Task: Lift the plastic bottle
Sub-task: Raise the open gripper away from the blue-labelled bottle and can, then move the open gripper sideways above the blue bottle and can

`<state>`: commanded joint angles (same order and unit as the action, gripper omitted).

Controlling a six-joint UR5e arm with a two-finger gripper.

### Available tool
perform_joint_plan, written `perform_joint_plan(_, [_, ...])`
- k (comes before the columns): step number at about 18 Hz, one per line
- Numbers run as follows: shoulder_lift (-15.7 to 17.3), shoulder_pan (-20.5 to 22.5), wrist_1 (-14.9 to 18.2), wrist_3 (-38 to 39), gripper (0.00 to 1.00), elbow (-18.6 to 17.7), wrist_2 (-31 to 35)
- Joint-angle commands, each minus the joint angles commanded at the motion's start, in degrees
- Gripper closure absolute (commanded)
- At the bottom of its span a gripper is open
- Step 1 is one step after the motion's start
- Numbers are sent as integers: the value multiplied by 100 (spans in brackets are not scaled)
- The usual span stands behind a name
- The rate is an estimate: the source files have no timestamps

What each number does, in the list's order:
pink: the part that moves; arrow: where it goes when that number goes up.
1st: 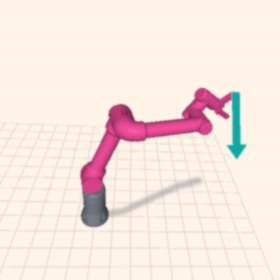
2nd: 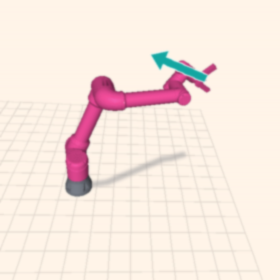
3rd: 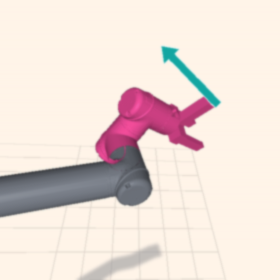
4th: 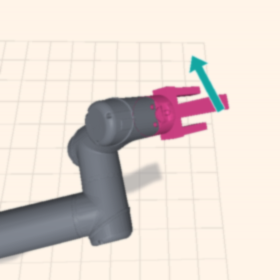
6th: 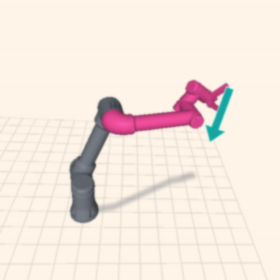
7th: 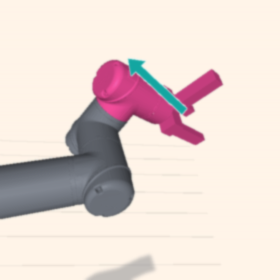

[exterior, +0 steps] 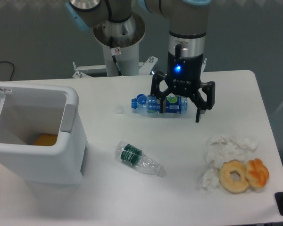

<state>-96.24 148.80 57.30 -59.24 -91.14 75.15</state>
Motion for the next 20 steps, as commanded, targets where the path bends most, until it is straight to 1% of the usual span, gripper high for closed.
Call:
perform_joint_plan(7, [18,-53,0,26,0,-123,27])
perform_joint_plan(9, [-17,-166,-26,79,0,-202,-96])
perform_joint_plan(12, [0,-176,-88,176,0,-570,-281])
perform_joint_plan(14, [35,-193,-88,150,0,-703,-264])
perform_joint_plan(17, [26,-255,-79,80,0,-791,-211])
perform_joint_plan(19, [61,-264,-79,-288,0,-948,-124])
perform_joint_plan(20, [96,-290,-79,-542,0,-1106,16])
